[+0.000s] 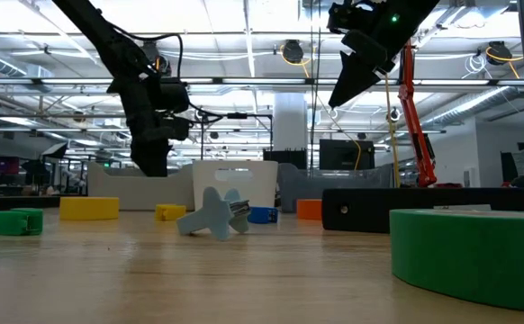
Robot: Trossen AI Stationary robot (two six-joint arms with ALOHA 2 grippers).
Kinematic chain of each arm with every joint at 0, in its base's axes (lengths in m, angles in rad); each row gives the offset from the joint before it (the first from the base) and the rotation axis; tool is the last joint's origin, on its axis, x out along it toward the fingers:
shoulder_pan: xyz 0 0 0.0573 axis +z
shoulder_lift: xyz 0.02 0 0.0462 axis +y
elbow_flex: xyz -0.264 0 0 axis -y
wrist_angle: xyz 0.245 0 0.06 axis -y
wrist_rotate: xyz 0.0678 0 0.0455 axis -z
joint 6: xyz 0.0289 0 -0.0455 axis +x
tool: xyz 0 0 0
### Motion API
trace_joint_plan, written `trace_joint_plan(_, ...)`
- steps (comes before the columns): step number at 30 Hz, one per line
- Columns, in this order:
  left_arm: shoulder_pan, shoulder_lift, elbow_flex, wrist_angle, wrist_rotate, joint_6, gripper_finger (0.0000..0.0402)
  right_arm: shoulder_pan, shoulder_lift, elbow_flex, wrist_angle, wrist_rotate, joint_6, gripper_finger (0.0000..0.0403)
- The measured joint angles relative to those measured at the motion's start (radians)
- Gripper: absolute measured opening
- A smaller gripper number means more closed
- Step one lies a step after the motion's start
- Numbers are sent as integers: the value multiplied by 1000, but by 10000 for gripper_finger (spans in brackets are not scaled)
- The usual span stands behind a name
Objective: Pick and place Stapler, Stapler remover, tape
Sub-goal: Put the light green stapler into the gray bin, then put the black stapler into the gray bin
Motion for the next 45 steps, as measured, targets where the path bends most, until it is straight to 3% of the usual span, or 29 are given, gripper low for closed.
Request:
trace_joint_plan(13, -15, -40, 0, -8, -158, 4, 207, 0, 0, 0, 0, 0, 0, 210)
trace_joint_plan(23, -39, -141, 0, -27, -170, -26, 207, 0, 0, 0, 0, 0, 0, 210)
trace_joint_plan(26, -68, -215, 18, -59, -132, -107, 207, 0, 0, 0, 0, 0, -4, 210)
trace_joint_plan(32, -173, -345, 19, -80, 66, -267, 207, 0, 0, 0, 0, 0, -4, 210)
trace_joint_plan(40, -359, -411, 19, -76, 68, -436, 207, 0, 0, 0, 0, 0, -73, 210)
trace_joint_plan(45, -442, -410, 19, -72, 68, -465, 207, 0, 0, 0, 1, -4, -75, 210)
